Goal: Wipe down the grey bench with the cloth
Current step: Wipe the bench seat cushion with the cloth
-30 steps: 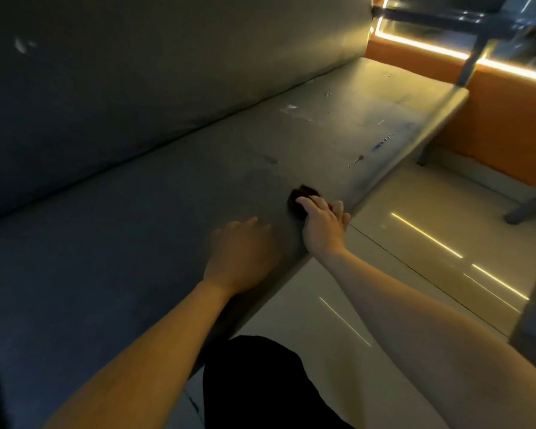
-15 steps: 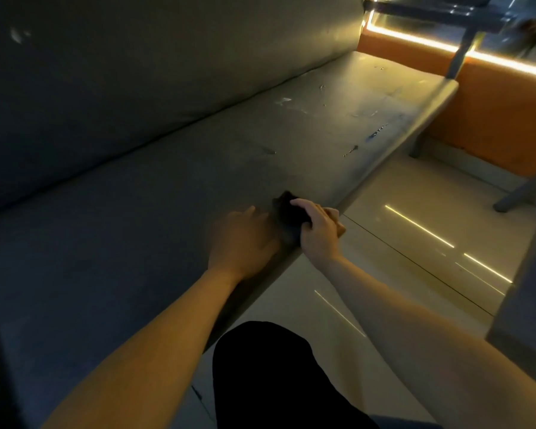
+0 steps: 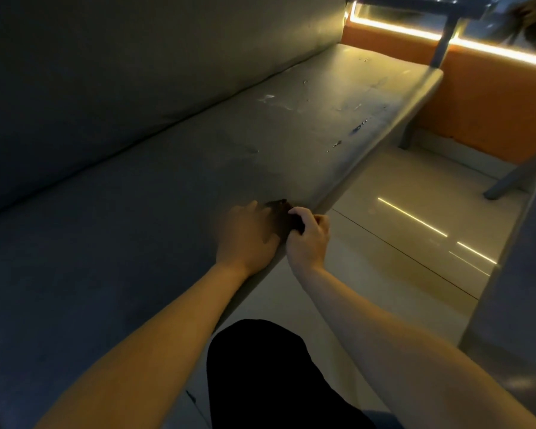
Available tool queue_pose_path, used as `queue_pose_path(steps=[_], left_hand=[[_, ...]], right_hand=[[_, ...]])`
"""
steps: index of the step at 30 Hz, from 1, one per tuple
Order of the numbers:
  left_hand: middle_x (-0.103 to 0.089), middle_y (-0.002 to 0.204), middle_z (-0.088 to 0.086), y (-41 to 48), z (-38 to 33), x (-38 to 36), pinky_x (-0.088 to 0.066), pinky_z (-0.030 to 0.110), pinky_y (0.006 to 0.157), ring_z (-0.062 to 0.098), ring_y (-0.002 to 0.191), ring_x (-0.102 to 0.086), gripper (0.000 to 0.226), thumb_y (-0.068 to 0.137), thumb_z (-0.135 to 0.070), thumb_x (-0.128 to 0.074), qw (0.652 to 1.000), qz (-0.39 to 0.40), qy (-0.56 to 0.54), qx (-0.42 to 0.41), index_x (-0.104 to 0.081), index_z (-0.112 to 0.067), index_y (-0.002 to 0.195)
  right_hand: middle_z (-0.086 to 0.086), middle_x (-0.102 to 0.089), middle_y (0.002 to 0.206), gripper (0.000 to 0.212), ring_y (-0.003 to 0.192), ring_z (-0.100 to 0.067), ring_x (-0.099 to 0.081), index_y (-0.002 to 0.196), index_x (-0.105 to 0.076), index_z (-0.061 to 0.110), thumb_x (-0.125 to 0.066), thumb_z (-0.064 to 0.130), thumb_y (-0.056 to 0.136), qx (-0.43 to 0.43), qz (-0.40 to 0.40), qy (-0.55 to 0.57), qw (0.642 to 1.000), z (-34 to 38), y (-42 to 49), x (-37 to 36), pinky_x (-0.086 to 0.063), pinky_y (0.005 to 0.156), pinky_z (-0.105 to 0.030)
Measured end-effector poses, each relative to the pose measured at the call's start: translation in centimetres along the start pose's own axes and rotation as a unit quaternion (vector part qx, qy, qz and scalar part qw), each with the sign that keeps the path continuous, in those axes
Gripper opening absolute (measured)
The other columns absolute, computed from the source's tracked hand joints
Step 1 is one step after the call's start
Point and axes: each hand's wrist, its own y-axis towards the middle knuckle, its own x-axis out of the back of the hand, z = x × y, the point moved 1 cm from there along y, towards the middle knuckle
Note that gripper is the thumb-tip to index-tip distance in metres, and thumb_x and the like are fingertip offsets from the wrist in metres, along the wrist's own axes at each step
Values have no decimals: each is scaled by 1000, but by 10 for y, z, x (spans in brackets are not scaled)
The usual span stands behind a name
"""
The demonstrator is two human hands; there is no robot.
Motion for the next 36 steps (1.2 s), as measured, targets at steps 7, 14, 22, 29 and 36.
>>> queue_pose_path(steps=[7, 14, 22, 29, 36], left_hand=[[-17, 166, -2, 3, -18, -21, -15, 54, 116, 27, 147, -14, 62, 99, -60, -31, 999, -14, 29, -13, -22, -37, 156], [-18, 166, -3, 2, -20, -22, -17, 52, 115, 26, 147, -17, 60, 101, -60, -29, 999, -21, 47, 2, -22, -37, 156], [-21, 166, -4, -1, -18, -18, -19, 54, 117, 24, 149, -18, 58, 102, -61, -28, 999, -27, 36, -7, -26, -38, 155], [-18, 167, -5, 0, -20, -22, -16, 51, 118, 23, 149, -17, 61, 100, -62, -28, 998, -37, 41, -1, -23, -40, 157], [-20, 167, -4, 2, -19, -30, -15, 50, 116, 23, 147, -18, 61, 100, -60, -29, 997, -52, 55, -1, -24, -38, 157]], right_hand=[[-4, -38, 125, 48, 104, -28, -49, 103, -62, 40, -49, -4, 87, -224, -78, 204, 950, -5, 67, 25, -56, 92, -45], [1, -64, 107, 27, 100, -21, -60, 82, -63, 41, -55, 17, 90, -214, -49, 296, 930, -8, 19, -13, -48, 84, -37], [-8, -61, 109, 15, 100, -30, -62, 96, -66, 29, -53, 32, 91, -174, -48, 196, 964, -13, 23, -5, -55, 90, -50], [0, -39, 124, 23, 108, -33, -51, 98, -52, 47, -54, 24, 97, -260, -39, 244, 933, -18, 78, 22, -53, 96, -55], [-1, -64, 123, 30, 111, -26, -60, 126, -60, 33, -40, 20, 107, -238, 6, 307, 921, -33, 49, -5, -51, 103, -50]])
